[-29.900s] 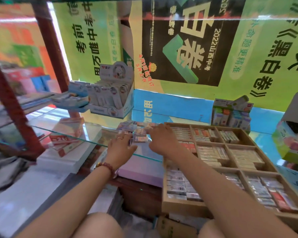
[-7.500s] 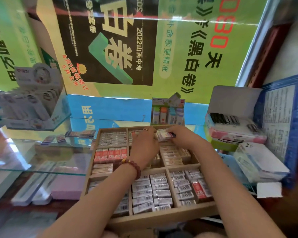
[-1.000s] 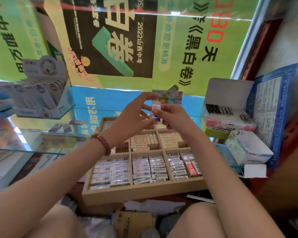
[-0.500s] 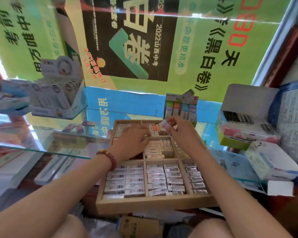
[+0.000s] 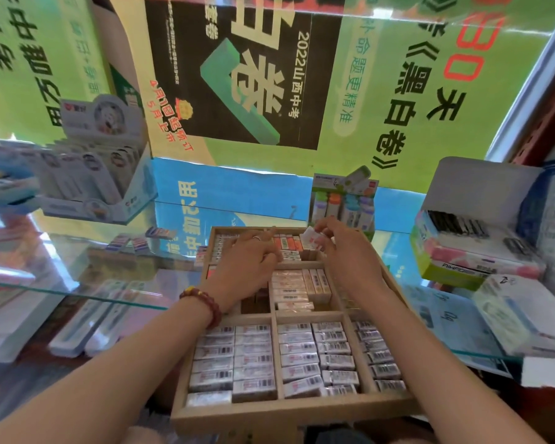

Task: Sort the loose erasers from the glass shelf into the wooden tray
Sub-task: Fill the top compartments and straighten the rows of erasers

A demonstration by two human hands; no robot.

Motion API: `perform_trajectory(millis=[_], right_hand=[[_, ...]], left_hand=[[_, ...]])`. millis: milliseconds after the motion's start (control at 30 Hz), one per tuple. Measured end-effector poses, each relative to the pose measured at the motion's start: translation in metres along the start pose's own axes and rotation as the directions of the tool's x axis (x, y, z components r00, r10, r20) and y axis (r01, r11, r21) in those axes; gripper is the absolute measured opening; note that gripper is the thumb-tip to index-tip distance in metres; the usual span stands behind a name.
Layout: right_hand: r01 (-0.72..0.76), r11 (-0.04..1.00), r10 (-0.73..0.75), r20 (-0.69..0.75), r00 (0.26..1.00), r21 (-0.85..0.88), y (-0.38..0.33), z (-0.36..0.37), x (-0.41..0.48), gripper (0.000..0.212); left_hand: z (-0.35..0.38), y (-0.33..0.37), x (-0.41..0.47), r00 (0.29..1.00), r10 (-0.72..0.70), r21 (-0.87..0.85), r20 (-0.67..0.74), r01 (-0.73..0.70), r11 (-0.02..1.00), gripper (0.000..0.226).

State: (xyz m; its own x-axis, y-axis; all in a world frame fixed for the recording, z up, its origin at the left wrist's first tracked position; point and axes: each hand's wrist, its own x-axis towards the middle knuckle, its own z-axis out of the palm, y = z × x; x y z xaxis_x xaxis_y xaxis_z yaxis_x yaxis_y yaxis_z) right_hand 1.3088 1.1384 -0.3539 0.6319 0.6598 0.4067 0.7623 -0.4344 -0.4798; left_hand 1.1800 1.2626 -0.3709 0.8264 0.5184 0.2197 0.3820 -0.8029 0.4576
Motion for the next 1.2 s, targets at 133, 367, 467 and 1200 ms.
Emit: perform_trajectory(millis=[133,367,467,1200], right_hand=[[-0.061,0.992,0.065,-0.028,0.997,0.114,0.001,0.0,0.001,0.01],[-0.109,0.981,0.127,-0.109,0.986,0.163,-0.006,0.002,0.004,0.013],[-0.079,0.985,0.093,-0.089,0.992,0.154,-0.007,0.003,0.001,0.015],[0.028,0.969,-0.059,0.119,0.991,0.246,-0.034,-0.001,-0.002,0.021]], left_hand=[[0.001,-0.001,-0.002,0.999,-0.002,0.046,0.034,0.001,0.999,0.024],[0.006,0.014,-0.004,0.98,0.132,0.219,0.146,-0.162,0.962,0.041],[0.005,0.017,0.001,0.982,0.108,0.228,0.156,-0.142,0.963,0.042],[-0.048,-0.034,-0.037,0.984,-0.152,-0.03,0.093,0.156,0.987,0.029]])
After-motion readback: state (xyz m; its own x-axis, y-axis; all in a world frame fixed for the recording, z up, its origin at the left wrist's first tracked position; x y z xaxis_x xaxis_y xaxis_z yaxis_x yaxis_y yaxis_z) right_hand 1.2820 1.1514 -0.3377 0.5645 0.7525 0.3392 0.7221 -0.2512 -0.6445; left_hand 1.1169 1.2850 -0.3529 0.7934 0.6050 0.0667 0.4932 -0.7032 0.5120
